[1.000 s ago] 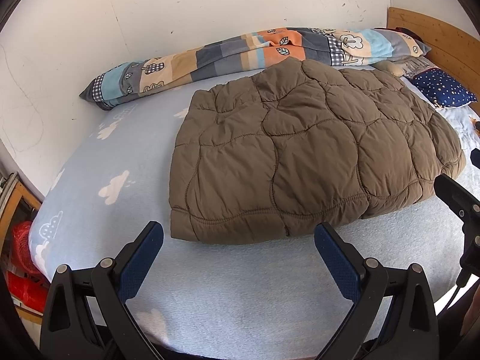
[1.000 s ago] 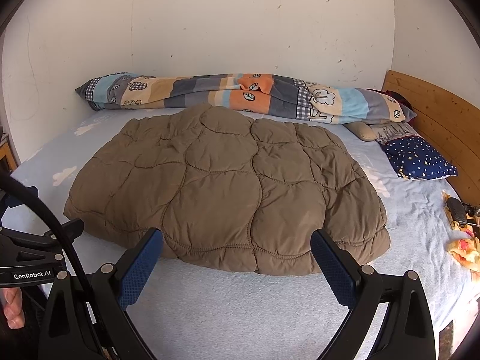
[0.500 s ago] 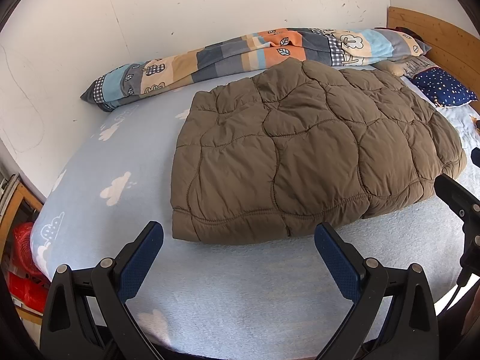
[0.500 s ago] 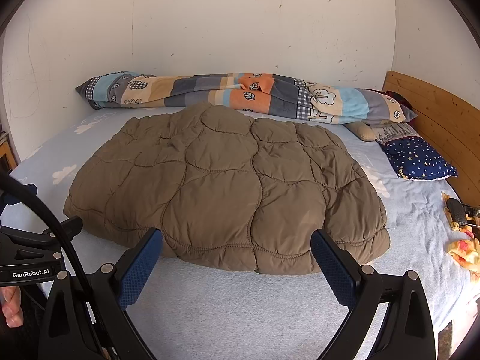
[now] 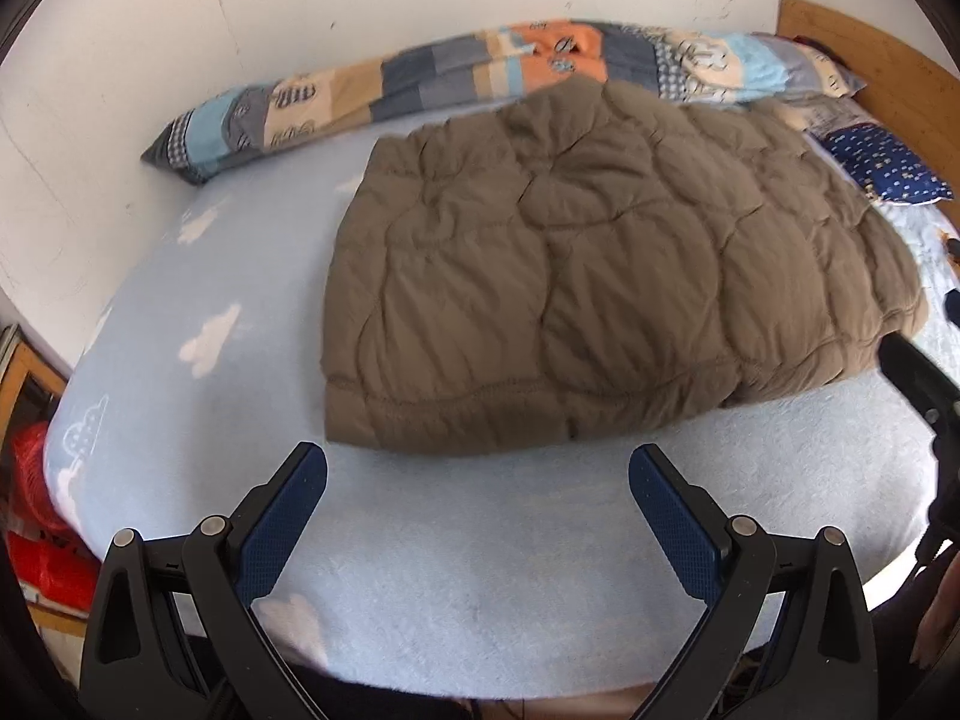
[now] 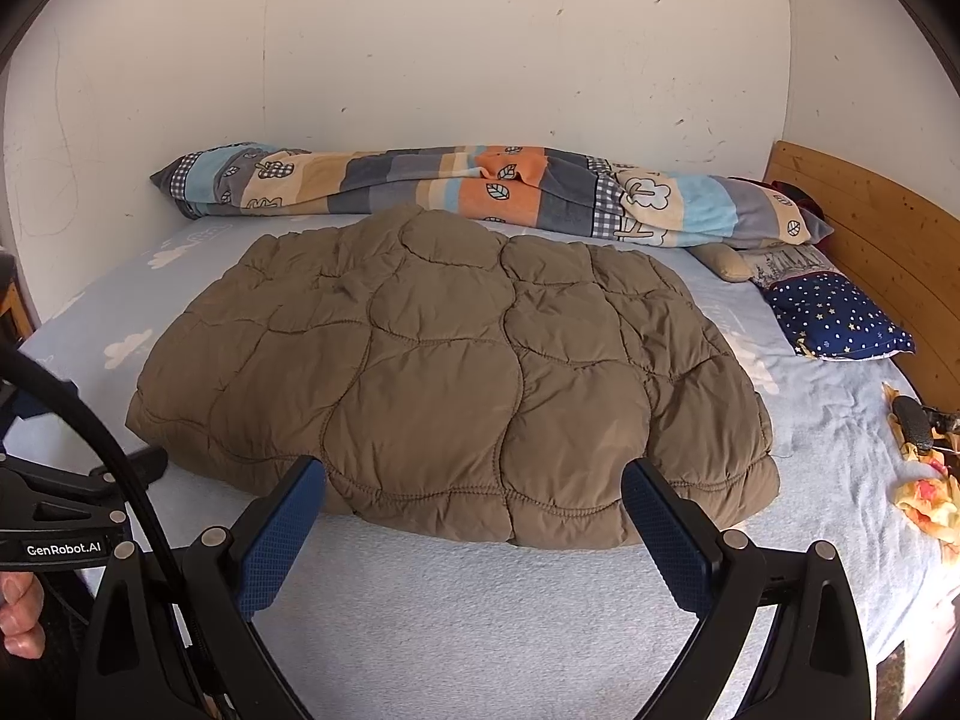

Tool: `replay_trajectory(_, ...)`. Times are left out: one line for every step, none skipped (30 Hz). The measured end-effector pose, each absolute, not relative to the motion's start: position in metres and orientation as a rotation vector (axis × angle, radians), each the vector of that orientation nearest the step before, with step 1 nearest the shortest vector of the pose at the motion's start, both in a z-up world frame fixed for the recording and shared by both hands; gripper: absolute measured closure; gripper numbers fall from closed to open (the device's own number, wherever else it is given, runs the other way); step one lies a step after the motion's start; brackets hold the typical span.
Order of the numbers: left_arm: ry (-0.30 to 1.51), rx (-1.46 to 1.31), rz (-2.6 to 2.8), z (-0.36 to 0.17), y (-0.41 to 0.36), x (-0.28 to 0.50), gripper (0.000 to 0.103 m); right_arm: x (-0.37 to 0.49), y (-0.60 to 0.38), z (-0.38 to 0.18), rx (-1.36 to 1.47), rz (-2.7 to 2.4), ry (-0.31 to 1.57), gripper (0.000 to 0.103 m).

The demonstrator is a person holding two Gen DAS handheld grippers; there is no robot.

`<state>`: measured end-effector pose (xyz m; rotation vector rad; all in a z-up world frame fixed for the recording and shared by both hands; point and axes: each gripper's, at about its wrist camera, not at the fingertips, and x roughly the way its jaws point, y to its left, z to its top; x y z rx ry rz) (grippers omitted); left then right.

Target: Fold large clothes

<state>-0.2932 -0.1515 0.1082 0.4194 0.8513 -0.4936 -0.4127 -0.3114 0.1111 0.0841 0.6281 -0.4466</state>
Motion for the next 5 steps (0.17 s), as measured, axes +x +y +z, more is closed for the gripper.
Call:
replay_trajectory(0.852, 0.413, -0.479, 0.1080, -0.1494, -0.2912, 0.002, -0.4126, -0.3112, 0.1110, 0.081, -0.447, 0.628, 0.002)
replay_trajectory(0.854, 0.405, -0.479, 0.1082, -0.1478, -0.2896, 0.002, -0.4121, -0.3111, 0.1108, 0.076, -0.449, 0.630, 0.002)
replay_trajectory(0.857, 0.398, -0.478, 0.1086, -0.1462, -0.2881, 0.002, -0.4118, -0.3111, 0.1105, 0.073, -0.449, 0.632, 0.002)
replay_trajectory(0.858, 0.395, -0.477, 0.1085, -0.1450, -0.2873, 0.002, -0.4117, -0.3111, 0.1106, 0.071, -0.450, 0.632, 0.002)
replay_trajectory(0.858, 0.397, -0.472, 0.1080, -0.1445, -0.2870, 0.002, -0.4120, -0.3111, 0.1110, 0.070, -0.452, 0.631, 0.002)
